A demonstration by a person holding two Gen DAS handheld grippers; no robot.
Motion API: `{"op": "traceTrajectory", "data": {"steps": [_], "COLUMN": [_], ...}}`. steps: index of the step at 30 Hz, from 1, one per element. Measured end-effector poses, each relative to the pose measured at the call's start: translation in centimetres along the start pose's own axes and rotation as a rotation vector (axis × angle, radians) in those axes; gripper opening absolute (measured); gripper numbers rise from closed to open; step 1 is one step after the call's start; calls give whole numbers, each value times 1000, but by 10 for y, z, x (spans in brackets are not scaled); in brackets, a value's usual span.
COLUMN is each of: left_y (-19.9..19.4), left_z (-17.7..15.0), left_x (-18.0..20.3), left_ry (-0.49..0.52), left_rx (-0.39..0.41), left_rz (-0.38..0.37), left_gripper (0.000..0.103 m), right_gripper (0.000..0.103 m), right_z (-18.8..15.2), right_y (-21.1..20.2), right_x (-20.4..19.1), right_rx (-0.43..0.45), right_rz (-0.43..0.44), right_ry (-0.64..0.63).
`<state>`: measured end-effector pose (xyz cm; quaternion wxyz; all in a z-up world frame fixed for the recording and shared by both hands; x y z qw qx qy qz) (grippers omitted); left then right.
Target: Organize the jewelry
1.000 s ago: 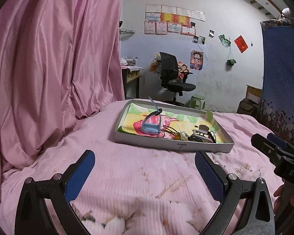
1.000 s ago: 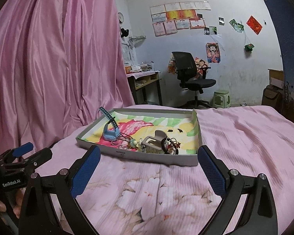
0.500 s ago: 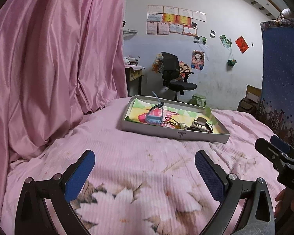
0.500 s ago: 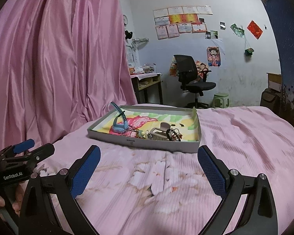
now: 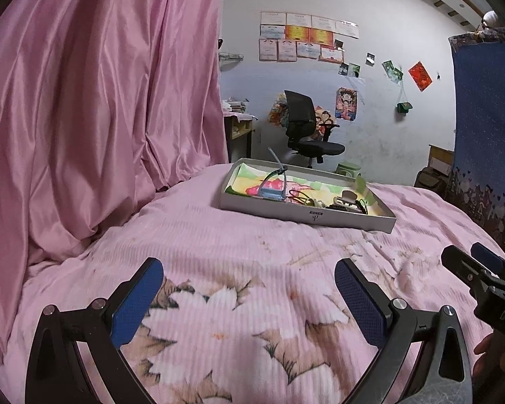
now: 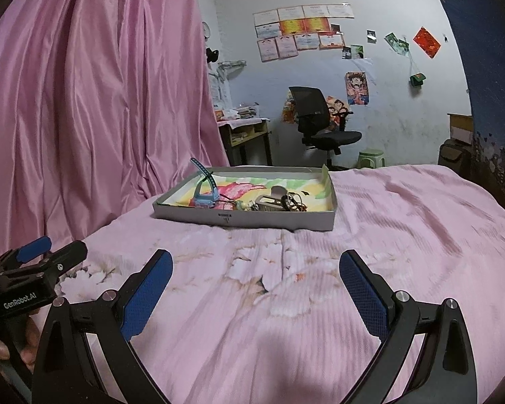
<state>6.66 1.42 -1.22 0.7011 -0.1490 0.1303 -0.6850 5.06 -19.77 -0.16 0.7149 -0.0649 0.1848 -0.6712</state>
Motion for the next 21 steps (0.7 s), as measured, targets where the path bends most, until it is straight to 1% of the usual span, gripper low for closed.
{"op": "traceTrajectory", "data": {"steps": [5, 13, 21], "left_y": [-1, -1, 0], "left_z": [-2, -6, -5], "left_x": [2, 9, 9], "left_ry": [11, 49, 43], "left_rx": [19, 22, 22], "left_rz": [6, 6, 9], "left_gripper": [102, 102, 102], "right_gripper": [98, 98, 98], "right_z": [-7, -11, -11], "right_y": [-3, -2, -1], "right_x": [4, 0, -1], "right_rx": [11, 16, 6], "right_rz": [-7, -23, -26], "right_ry": [10, -20, -23]}}
Point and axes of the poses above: each gripper's, at about its wrist camera, not at the fingertips, and y roughly the way its jaws point, x to its right, z to its top, the point moved 4 cm from there along y, roughly the way its jaws point, and after that the axes turned 2 degrees about z, right-handed, at the moved point
